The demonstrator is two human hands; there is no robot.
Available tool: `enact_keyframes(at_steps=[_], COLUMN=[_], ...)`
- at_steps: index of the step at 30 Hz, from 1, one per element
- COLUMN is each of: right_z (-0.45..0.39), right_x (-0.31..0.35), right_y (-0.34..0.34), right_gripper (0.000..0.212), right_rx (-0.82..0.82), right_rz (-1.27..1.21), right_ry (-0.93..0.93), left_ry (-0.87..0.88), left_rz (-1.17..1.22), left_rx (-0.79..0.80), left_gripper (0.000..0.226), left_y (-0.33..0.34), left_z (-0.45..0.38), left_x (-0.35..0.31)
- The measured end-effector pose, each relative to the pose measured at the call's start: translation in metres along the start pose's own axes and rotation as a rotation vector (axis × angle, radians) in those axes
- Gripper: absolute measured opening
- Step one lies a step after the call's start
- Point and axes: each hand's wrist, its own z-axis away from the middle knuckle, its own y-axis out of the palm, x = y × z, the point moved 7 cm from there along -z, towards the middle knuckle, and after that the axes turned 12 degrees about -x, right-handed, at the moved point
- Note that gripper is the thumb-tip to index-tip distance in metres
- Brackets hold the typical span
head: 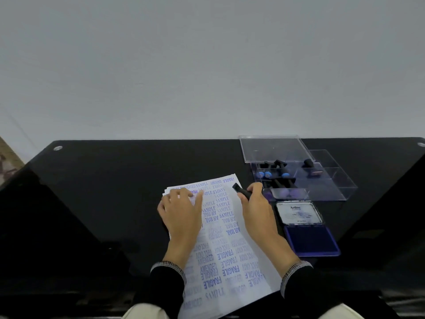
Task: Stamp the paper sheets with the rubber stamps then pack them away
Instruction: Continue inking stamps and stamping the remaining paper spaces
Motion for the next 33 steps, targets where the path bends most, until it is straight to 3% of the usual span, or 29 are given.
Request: enact_keyframes(at_steps=[4, 11, 15, 19, 22, 26, 33], right_z=[0.015, 0.016, 0.012, 0.000, -0.017, -0.044, -0.123], right_x=[-0.007, -0.008, -0.011, -0.008, -0.015, -0.046, -0.101], right_y=[-0.007, -0.015, -0.018, -0.048, -0.085, -0.128, -0.142], right_gripper=[0.015, 0.014, 0.018, 0.020, 0.020, 0.018, 0.018], right_rx=[-0.048, -0.115, -0.096, -0.182, -0.295, -0.379, -0.313], right_rz=[-0.042, -0.105, -0.104, -0.161, -0.242, -0.270, -0.010], right_ry=[0.056, 0.093, 0.066, 0.025, 0.054, 0.126, 0.112], left_ry=[-0.358, -0.398, -0.321, -0.059, 0.083, 0.253, 0.330], left_rz=[-0.022, 0.113, 0.040, 0.123, 0.299, 0.345, 0.311], left_rx=[0.158, 0.338, 0.348, 0.198, 0.258, 0.330, 0.304], left_gripper=[0.046, 0.043, 0.040, 0.030, 0.024, 0.023, 0.025], left_y=[-0.006, 0.004, 0.013, 0.015, 0.026, 0.044, 0.058], left_z=[0.011, -0.012, -0.017, 0.000, 0.022, 0.049, 0.060], left_x=[0.023, 0.015, 0.007, -0.032, -0.072, -0.105, -0.106])
